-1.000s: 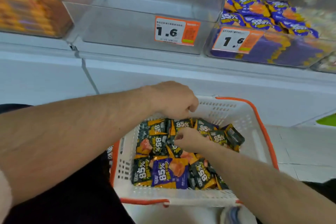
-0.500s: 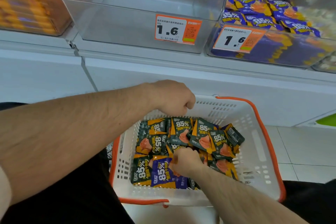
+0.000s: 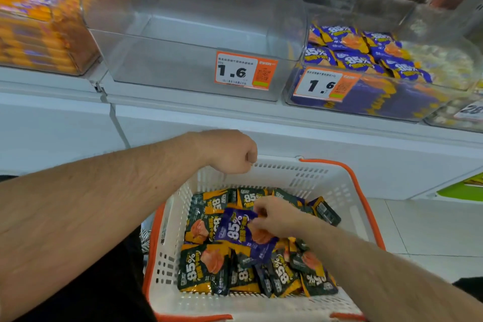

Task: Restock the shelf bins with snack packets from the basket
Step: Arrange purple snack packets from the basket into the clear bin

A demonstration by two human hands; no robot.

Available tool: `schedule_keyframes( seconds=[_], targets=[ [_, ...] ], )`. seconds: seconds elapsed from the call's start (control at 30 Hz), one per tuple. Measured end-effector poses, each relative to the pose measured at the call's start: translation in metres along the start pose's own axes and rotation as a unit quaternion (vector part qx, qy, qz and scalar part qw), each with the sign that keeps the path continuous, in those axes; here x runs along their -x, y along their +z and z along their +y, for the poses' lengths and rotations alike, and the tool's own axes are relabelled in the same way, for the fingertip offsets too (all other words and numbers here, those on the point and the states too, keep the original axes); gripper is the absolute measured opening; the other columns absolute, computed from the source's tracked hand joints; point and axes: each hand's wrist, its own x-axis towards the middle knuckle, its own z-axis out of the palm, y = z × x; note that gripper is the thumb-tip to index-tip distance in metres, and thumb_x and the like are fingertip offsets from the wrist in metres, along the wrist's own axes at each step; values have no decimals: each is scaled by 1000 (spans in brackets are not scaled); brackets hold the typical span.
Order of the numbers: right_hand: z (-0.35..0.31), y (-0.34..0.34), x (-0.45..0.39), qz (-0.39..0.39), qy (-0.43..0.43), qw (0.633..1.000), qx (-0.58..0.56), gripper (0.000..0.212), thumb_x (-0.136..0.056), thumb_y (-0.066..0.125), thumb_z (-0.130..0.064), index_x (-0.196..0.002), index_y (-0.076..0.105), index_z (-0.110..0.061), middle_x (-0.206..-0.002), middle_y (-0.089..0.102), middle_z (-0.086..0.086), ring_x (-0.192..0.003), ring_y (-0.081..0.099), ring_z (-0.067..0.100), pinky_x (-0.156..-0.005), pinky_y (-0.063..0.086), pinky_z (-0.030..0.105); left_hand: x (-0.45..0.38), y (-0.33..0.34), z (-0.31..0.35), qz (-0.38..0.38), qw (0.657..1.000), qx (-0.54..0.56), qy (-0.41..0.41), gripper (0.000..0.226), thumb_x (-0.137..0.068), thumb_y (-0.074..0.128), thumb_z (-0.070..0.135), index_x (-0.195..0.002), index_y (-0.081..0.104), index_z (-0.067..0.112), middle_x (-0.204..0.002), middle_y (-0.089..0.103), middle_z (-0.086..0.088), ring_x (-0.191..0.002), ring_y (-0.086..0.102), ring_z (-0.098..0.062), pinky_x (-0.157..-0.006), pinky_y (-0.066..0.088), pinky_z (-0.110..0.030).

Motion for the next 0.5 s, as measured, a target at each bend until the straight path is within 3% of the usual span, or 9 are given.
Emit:
schedule_keyframes(
  seconds=[0.1,0.17,0.27,0.37,0.43,0.5],
  targets=[
    [-6,-52,16,96,-31,990,-100,22,-91,67,-17,-76,52,-15,-67,53,7,-59,55,15,-59,46,31,-2,-13,-10,-15,999,23,-34,51,-96,53,44,-141,45,22,-145,47,1,-129,47,-18,-107,39,-34],
    [-12,-80,30,139,-54,973,-175,18,-92,65,-6,-79,56,-13,-69,62,5,-56,58,8,-56,45,22,-1,-20,-13,-13,996,75,-56,58,-93,58,46,-142,43,20,-144,48,0,-129,48,-19,-107,40,-35],
    [-20,-109,47,174,-86,936,-293,12,-92,61,5,-87,56,-5,-79,65,17,-67,60,19,-57,46,20,-1,-26,-11,72,977,196,-39,39,-91,65,28,-126,59,10,-127,63,-6,-113,60,-20,-96,48,-33],
    [-30,-123,61,225,-111,889,-382,18,-91,60,7,-82,56,-8,-75,68,9,-60,63,13,-57,47,22,-1,-33,-5,182,900,396,-18,4,-91,64,9,-91,66,13,-93,71,-10,-75,65,-15,-68,56,-30],
    [-38,-127,68,282,-113,868,-392,16,-91,64,1,-86,57,-13,-82,71,4,-64,67,11,-58,49,22,-2,-42,-2,233,855,462,-17,12,-91,64,6,-85,65,16,-81,68,-5,-62,61,-7,-55,54,-21],
    [-43,-128,72,406,-96,864,-283,24,-86,73,-17,-95,54,-26,-95,65,-11,-78,64,2,-63,46,15,-1,-51,2,270,833,484,-7,17,-92,63,4,-82,64,17,-77,67,-3,-56,60,-3,-51,51,-17]
  ],
)
